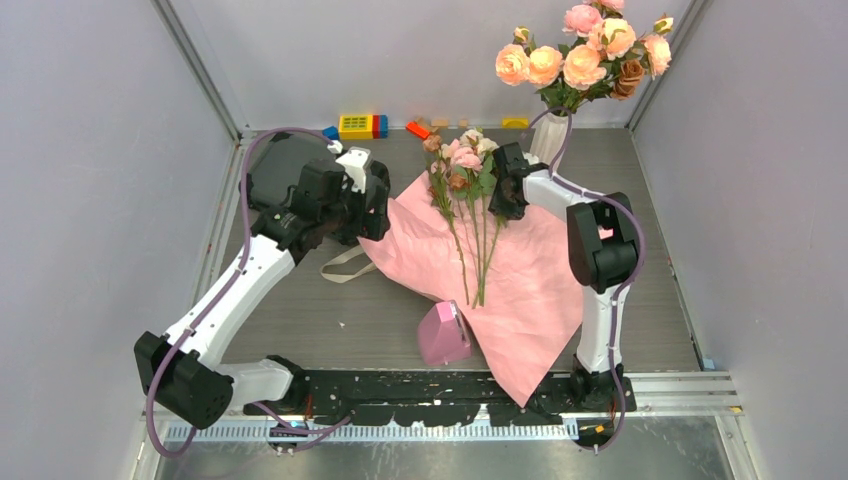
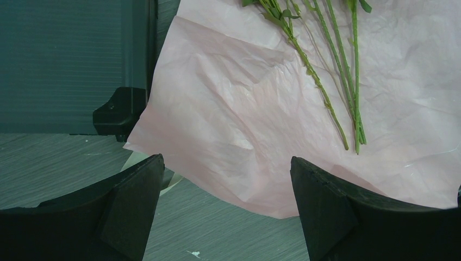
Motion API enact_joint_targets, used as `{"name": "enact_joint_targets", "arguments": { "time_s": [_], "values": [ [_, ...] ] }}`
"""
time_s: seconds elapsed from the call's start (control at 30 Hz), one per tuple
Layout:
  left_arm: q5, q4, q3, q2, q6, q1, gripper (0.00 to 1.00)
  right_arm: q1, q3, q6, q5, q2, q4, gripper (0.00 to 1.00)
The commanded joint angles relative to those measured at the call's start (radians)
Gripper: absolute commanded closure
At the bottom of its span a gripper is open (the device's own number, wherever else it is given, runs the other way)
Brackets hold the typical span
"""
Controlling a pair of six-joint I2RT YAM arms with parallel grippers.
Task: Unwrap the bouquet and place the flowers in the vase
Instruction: Pick up the fake flower from the wrapping paper.
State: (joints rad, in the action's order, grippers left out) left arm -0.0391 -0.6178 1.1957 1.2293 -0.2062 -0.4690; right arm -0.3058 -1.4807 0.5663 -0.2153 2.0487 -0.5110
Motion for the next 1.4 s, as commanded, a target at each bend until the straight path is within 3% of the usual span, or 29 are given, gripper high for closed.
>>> {"name": "enact_joint_targets", "arguments": {
  "time_s": [0.0,0.17,0.33,0.5,0.83,1.37],
  "values": [
    [-0.013,0.027,0.005,-0.016,-0.007,0.004,0.11,-0.003,-0.046,0.011,-0.006,0.017,-0.008,0.6],
    [-0.013,0.028,0.005,-0.017,-0.009,0.004,0.11,-0.003,-0.048,0.014,-0.01,0.013,-0.008,0.67],
    [-0.01,0.027,0.005,-0.02,-0.007,0.004,0.11,-0.003,-0.039,0.011,-0.03,-0.005,-0.009,0.87],
    [-0.007,0.028,0.005,-0.022,-0.007,0.004,0.11,-0.003,-0.031,0.007,-0.055,-0.03,-0.008,0.99],
    [-0.005,0.027,0.004,-0.025,-0.006,0.004,0.11,-0.003,0.024,-0.026,-0.109,-0.129,0.025,1.0],
    [-0.007,0.029,0.003,-0.026,-0.009,0.004,0.11,-0.123,0.289,-0.234,-0.206,-0.52,0.229,1.0]
  ]
}}
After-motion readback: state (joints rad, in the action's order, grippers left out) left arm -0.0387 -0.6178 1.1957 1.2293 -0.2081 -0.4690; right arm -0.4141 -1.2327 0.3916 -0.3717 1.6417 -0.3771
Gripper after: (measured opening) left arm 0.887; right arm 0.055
